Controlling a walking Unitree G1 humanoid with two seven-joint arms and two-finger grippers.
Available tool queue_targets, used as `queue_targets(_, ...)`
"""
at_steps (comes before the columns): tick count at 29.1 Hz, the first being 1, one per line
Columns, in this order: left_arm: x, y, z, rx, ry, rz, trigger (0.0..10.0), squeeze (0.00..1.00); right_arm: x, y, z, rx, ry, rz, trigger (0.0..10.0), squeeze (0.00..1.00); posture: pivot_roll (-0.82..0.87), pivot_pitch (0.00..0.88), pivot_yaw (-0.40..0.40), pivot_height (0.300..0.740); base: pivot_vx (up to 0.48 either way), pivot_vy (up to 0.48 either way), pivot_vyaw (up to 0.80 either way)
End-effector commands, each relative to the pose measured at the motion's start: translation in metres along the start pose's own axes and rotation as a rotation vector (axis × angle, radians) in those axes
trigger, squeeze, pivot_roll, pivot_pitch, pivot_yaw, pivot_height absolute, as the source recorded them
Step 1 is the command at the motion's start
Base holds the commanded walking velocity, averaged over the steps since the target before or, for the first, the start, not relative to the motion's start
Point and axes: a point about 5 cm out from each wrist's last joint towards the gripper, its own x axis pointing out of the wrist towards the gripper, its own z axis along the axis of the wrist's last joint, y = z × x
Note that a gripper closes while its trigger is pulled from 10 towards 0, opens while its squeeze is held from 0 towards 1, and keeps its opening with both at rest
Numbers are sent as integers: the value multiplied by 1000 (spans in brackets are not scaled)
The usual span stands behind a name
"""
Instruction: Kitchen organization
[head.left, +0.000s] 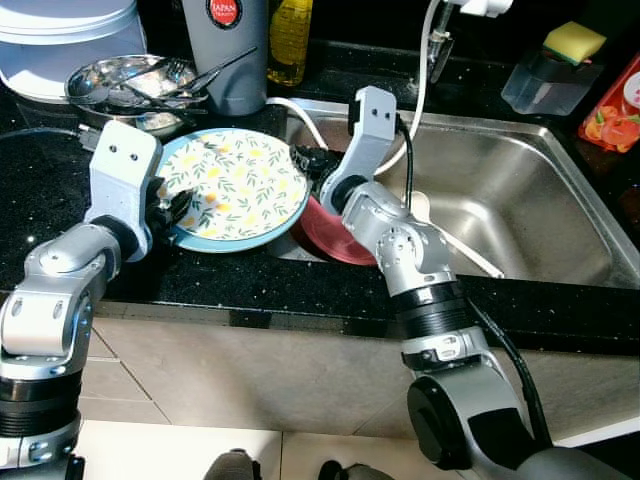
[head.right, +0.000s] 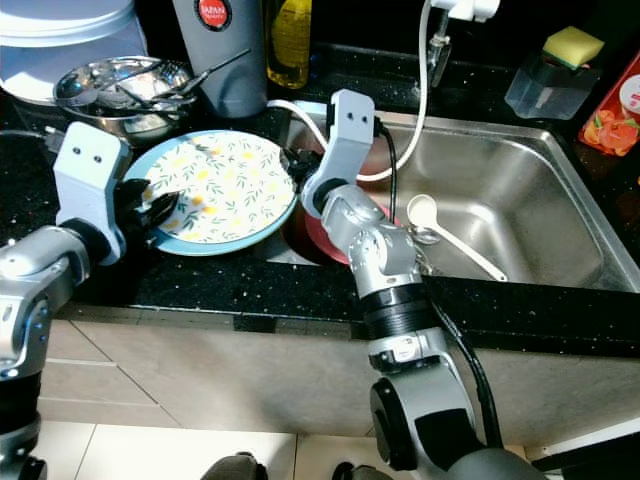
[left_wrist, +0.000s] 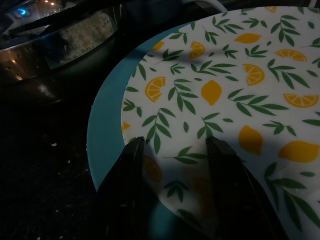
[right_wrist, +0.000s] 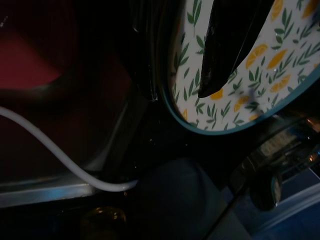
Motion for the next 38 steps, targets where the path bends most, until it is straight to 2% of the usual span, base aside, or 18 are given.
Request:
queue_targets(1, 5, -10, -46, -61, 216, -39, 10000, 0, -1, 2, 2, 2, -13, 13, 10000, 0, 240, 89, -121, 740, 0, 0, 0)
queue_targets(6, 6, -9, -46, -59, 216, -39, 10000, 0, -1, 5, -2, 2, 14, 37, 10000, 0, 240, 89, -121, 740, 0, 0, 0)
queue_targets(16, 5, -8, -45, -59, 215, -38, 10000, 0, -1, 5, -14, -62, 55, 26, 10000, 0, 240, 91, -118, 740, 0, 0, 0)
queue_targets(27, 5, -8, -46, -58, 216, -37, 10000, 0, 0, 1, -1, -28, -3, 16, 10000, 0, 244, 92, -119, 740, 0, 0, 0)
queue_targets(38, 5, -9, -46, -58, 216, -38, 10000, 0, -1, -1, -6, -37, 25, 12, 10000, 0, 244, 92, -119, 740, 0, 0, 0)
